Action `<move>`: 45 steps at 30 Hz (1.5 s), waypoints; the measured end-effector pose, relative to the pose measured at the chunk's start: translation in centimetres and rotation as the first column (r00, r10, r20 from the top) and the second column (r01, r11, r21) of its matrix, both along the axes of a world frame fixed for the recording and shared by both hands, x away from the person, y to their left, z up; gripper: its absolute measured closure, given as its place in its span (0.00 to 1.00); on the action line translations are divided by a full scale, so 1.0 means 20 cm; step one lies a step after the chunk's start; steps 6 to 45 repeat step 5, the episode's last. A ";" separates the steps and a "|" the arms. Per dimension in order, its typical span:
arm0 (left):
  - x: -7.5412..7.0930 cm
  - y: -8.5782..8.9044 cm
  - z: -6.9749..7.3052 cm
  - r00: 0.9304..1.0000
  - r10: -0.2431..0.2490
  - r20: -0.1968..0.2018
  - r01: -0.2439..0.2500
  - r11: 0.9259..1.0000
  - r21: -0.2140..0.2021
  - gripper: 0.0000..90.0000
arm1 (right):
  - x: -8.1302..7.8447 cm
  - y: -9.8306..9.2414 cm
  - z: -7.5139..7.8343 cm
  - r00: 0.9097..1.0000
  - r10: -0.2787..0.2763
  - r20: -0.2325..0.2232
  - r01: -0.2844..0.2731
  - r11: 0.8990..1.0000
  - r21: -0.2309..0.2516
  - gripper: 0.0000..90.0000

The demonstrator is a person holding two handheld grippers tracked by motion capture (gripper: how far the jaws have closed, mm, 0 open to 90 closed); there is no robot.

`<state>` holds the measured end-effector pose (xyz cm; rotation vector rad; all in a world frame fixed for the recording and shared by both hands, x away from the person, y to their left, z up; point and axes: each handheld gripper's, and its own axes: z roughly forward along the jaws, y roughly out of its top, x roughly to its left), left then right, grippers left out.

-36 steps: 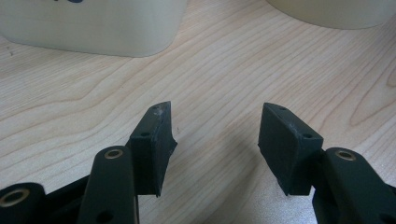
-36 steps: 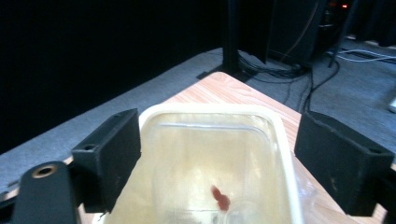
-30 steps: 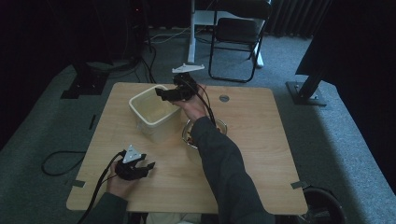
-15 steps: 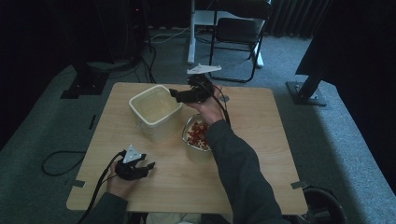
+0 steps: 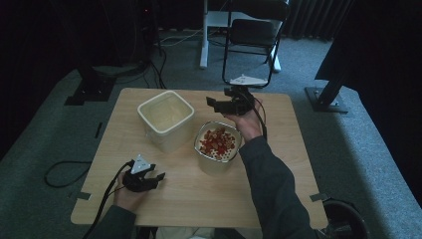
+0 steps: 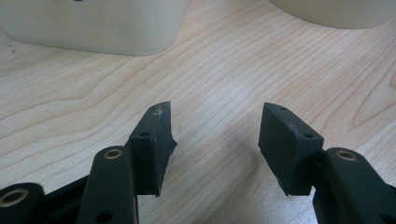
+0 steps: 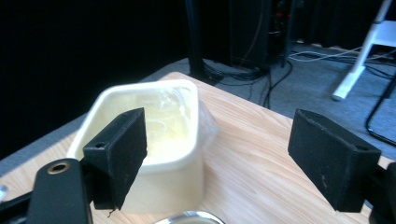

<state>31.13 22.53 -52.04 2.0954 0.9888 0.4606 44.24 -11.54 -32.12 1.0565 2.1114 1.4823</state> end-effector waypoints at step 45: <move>0.00 0.00 0.00 1.000 0.002 -0.002 -0.002 1.000 0.002 0.50 | -0.02 -0.09 -0.06 0.999 -0.032 -0.004 0.032 0.999 -0.026 0.21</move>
